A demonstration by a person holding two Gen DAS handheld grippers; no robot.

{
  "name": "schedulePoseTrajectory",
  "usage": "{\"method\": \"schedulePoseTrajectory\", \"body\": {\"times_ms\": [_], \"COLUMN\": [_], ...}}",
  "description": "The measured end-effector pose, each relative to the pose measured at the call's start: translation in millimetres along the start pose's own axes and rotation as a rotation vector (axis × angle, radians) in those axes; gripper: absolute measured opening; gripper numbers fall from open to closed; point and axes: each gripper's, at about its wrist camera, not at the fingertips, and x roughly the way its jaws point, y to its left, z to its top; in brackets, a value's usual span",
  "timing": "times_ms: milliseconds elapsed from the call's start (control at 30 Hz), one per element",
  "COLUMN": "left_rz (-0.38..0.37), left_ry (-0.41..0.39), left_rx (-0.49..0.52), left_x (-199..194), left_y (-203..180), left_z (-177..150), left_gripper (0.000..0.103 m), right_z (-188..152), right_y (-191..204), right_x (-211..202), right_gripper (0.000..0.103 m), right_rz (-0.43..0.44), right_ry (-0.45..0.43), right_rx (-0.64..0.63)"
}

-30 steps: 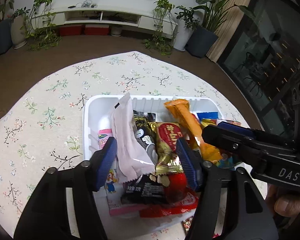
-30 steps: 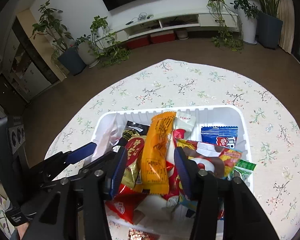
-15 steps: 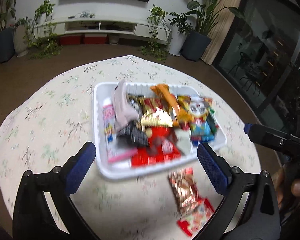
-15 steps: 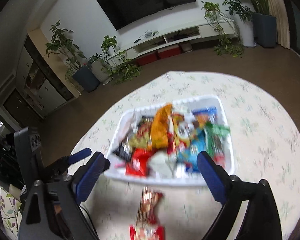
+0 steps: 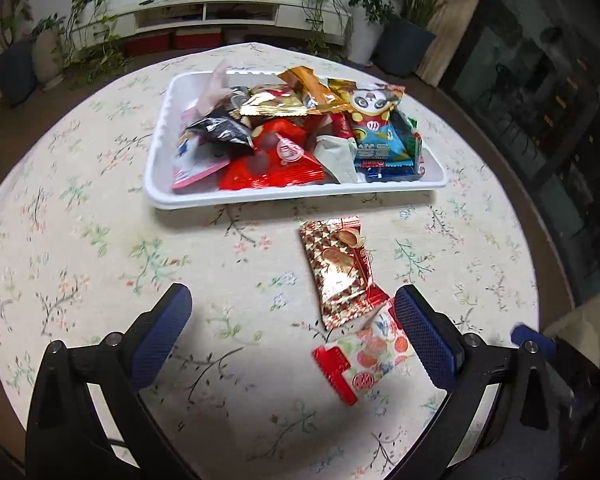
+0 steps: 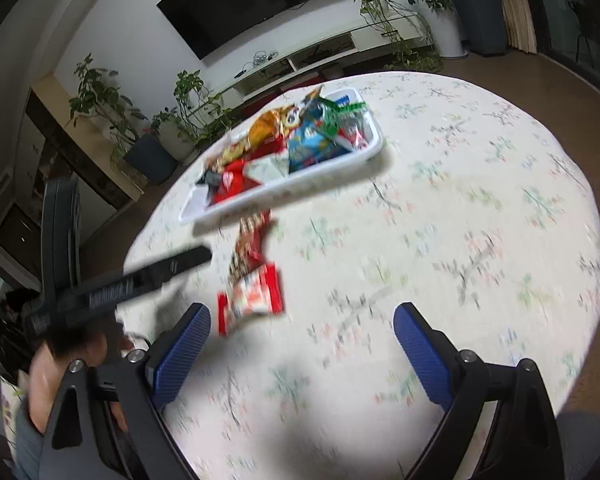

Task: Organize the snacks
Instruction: 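Open both tools and withdraw them from the tray, then grasp the gold-red wafer with the left tool while the right tool grasps the red-white candy packet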

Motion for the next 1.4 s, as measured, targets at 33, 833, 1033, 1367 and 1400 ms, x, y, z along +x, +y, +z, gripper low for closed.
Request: {"method": "schedulePoseTrajectory", "body": {"times_ms": [33,833,1033,1367,1400], "left_rz": [0.002,0.087,0.04,-0.027,-0.033], "left_ry": [0.009,0.126,0.101,0.041,0.037], "left_rx": [0.007,0.216,0.19,0.029,0.012], "left_x": [3,54,41,-7,-11], "left_y": [-4,-47,-33,33,38], "left_z": [2,28,16,-41,-49], "left_gripper": [0.102,0.027,0.024,0.023,0.023], "right_z": [-3,-15,-16,-15,-14], "right_y": [0,0,7,38,43], "right_x": [-1,-3,2,40,45], "right_gripper": [0.095,0.092,0.092,0.081,0.079], "right_rz": [0.0,0.015,0.01,0.09,0.095], "right_ry": [0.001,-0.002,0.026,0.163,0.174], "right_rx": [-0.003,-0.026,-0.047,-0.067,-0.074]}}
